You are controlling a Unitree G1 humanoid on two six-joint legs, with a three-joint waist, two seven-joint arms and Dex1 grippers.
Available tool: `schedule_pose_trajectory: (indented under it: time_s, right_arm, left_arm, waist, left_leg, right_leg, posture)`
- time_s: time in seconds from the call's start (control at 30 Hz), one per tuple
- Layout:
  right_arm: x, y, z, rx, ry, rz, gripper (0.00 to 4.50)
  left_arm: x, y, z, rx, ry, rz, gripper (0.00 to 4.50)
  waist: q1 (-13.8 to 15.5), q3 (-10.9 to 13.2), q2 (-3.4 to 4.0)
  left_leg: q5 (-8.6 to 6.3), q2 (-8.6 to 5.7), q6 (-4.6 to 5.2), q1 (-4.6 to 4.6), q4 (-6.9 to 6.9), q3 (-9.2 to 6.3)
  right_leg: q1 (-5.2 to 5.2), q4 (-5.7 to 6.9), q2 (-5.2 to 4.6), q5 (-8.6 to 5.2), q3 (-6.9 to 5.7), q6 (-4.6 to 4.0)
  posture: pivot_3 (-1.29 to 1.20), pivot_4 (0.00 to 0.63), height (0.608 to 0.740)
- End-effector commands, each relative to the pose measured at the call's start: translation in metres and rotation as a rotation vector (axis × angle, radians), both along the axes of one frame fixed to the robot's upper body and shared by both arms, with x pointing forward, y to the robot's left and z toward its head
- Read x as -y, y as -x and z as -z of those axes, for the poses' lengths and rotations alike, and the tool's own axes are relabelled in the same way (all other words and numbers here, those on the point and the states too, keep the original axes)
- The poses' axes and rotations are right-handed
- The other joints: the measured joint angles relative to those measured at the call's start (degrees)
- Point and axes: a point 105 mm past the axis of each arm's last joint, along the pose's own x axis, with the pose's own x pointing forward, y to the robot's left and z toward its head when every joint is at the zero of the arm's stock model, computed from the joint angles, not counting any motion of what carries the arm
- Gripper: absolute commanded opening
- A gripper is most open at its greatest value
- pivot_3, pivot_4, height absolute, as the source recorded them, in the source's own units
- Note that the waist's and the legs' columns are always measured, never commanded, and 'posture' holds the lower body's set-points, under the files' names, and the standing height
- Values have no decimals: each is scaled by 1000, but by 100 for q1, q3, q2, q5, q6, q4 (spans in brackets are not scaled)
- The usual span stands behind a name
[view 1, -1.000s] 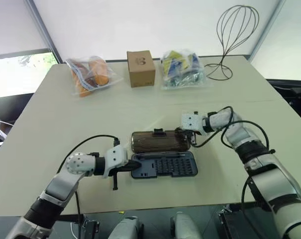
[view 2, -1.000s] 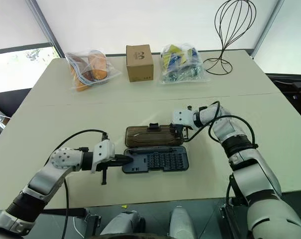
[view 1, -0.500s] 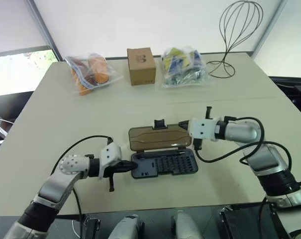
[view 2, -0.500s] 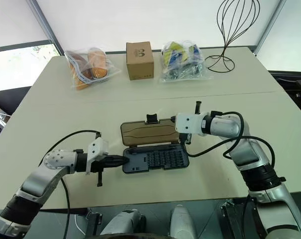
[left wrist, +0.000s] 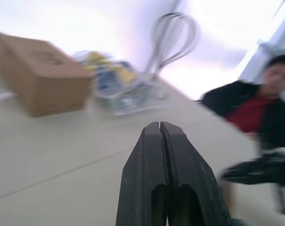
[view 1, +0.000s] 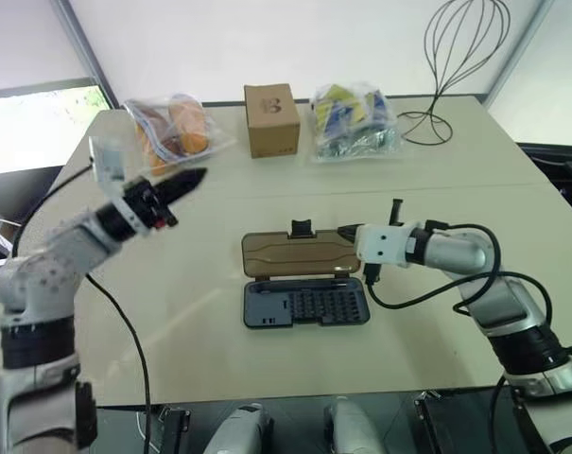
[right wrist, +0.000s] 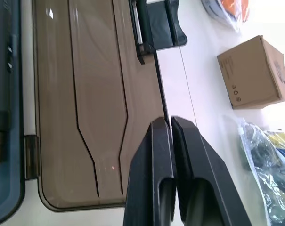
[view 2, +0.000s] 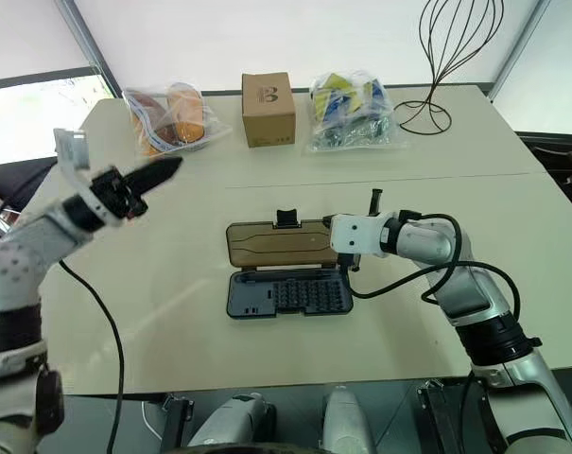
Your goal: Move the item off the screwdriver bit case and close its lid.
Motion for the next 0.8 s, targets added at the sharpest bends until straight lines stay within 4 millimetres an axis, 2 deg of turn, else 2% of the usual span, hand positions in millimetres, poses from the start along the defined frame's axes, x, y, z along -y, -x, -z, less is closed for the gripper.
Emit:
schedule_pose_trajectory:
  time_s: [0.03, 0.2, 0.3, 0.53, 0.63, 0.8]
  right_arm:
    - [-6, -2, -16, 53, -30, 0, 45]
    - [-12, -5, -19, 49, -43, 8, 45]
    - [-13, -5, -19, 46, -43, 7, 45]
    - [-13, -2, -19, 36, -38, 1, 45]
    - [-14, 0, -19, 38, -34, -6, 1025]
    - [-15, 4, -28, 70, -20, -25, 3665]
  left_arm:
    - [15, -21, 36, 0, -172, 7, 0]
    - [48, -31, 74, -66, -208, 248, 0]
    - [54, -32, 81, -92, -207, 329, 0]
    - [68, -34, 86, -147, -192, 450, 0]
    - [74, -34, 87, -147, -178, 476, 0]
    - [78, -33, 88, -148, -164, 488, 0]
  waist:
    - [5, 0, -1]
    - [1, 9, -17]
    - [-48, 9, -18]
    - [-41, 9, -18]
    - [-38, 9, -18]
    - [-30, 10, -19]
  left_leg:
    - [0, 0, 0, -2, 0, 0]
    - [0, -2, 0, -38, 16, -4]
    - [0, -2, 0, -111, 88, -4]
    - [0, -8, 1, -113, 86, -4]
    - [0, -10, 1, -114, 88, -5]
    - [0, -15, 1, -131, 91, -9]
  right_leg:
    - [-2, 0, 0, 0, -1, 0]
    - [-28, 5, 1, 1, -9, 1]
    - [-98, 31, 0, 1, -12, 2]
    - [-101, 39, -2, 1, -13, 2]
    - [-103, 43, -4, 1, -13, 2]
    - [-114, 54, -9, 1, -15, 2]
  posture:
    - [0, 150, 740]
    - [0, 150, 740]
    - [0, 150, 740]
    - [0, 150, 740]
    - [0, 150, 740]
    - [0, 150, 740]
